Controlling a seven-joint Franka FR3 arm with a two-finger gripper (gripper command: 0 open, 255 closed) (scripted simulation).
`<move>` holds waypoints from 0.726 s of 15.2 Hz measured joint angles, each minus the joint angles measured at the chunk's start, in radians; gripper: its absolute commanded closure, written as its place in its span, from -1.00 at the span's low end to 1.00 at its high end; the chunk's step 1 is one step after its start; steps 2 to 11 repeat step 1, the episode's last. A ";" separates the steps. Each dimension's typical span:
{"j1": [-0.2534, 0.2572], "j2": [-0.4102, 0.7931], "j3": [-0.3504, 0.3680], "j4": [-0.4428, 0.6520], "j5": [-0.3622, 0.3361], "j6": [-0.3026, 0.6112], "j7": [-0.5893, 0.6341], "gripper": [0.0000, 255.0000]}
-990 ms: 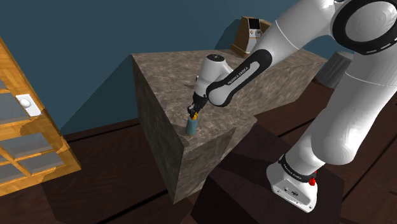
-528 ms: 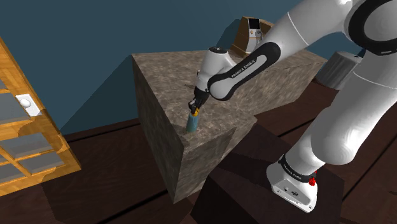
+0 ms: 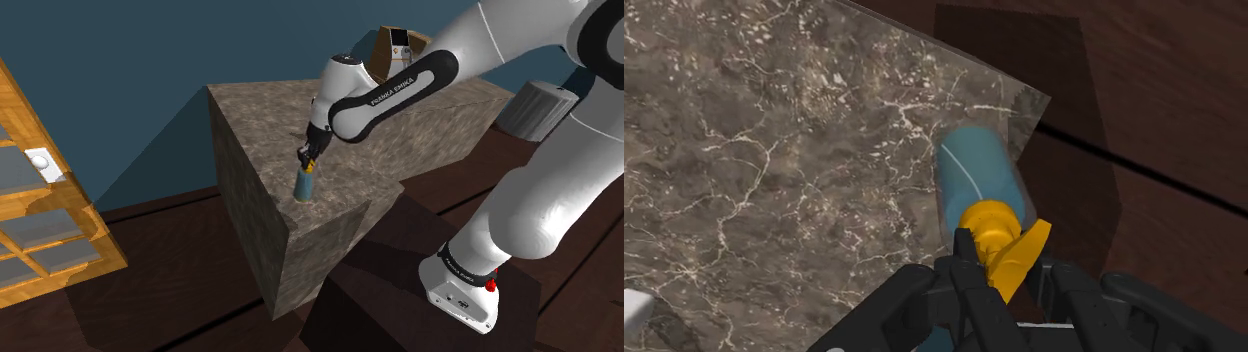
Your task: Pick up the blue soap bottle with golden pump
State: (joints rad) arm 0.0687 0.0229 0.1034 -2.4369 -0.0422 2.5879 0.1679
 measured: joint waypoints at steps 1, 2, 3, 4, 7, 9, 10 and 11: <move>0.000 -0.008 0.000 0.000 0.002 -0.008 -0.002 1.00; 0.000 -0.008 0.000 0.000 0.002 -0.008 -0.002 1.00; 0.000 -0.008 0.000 0.000 0.002 -0.008 -0.002 1.00; 0.000 -0.008 0.000 0.000 0.002 -0.008 -0.002 1.00; 0.000 -0.008 0.000 0.000 0.002 -0.008 -0.002 1.00; 0.000 -0.008 0.000 0.000 0.002 -0.008 -0.002 1.00; 0.000 -0.008 0.000 0.000 0.002 -0.008 -0.002 1.00; 0.000 -0.008 0.000 0.000 0.002 -0.008 -0.002 1.00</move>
